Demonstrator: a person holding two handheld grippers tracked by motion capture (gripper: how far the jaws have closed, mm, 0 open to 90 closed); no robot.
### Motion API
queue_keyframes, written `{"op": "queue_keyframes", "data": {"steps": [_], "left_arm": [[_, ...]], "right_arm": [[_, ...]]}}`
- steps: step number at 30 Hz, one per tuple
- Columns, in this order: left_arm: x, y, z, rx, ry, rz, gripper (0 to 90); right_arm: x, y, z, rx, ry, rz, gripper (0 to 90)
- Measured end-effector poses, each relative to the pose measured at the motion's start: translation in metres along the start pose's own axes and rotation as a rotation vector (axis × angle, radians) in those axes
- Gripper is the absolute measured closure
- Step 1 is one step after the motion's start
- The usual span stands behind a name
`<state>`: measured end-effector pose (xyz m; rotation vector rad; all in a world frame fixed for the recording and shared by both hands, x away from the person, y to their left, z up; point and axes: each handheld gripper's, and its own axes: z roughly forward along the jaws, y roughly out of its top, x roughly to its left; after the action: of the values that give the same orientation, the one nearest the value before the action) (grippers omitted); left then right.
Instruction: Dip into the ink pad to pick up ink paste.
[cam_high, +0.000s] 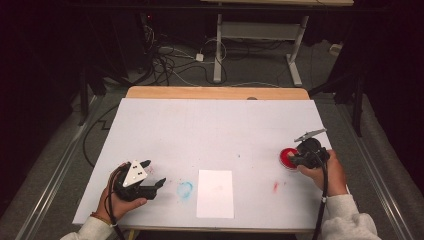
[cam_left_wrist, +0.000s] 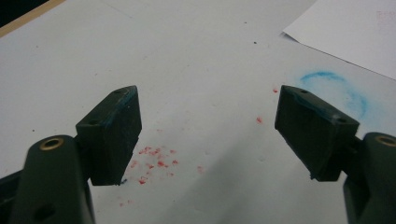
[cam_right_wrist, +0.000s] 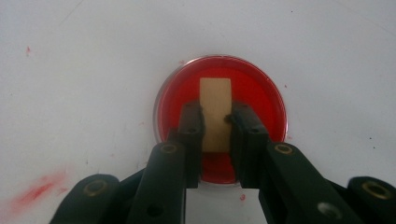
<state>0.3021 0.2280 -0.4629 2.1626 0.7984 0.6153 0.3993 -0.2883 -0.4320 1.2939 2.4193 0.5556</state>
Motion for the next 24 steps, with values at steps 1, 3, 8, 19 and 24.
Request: {"op": "queue_keyframes", "data": {"steps": [1, 3, 8, 19, 24], "left_arm": [[-0.0001, 0.0002, 0.0002, -0.001, 0.0, 0.0, 22.0], [-0.0004, 0.0005, 0.0006, 0.001, -0.002, 0.003, 22.0], [-0.0009, 0.0013, 0.0015, 0.0, -0.004, 0.005, 22.0], [-0.0013, 0.0018, 0.0032, 0.004, -0.01, 0.009, 22.0], [-0.0017, 0.002, 0.0033, 0.005, -0.011, 0.011, 22.0]], "right_arm": [[0.0005, 0.0, 0.0001, 0.001, -0.001, 0.002, 76.3], [0.0008, 0.0003, 0.0003, 0.003, -0.002, 0.002, 76.3], [-0.0015, -0.0015, 0.001, -0.008, 0.01, 0.02, 76.3], [0.0018, -0.0008, 0.0012, 0.0, -0.011, 0.003, 76.3], [0.0003, -0.0018, 0.0014, -0.007, -0.001, 0.014, 76.3]]}}
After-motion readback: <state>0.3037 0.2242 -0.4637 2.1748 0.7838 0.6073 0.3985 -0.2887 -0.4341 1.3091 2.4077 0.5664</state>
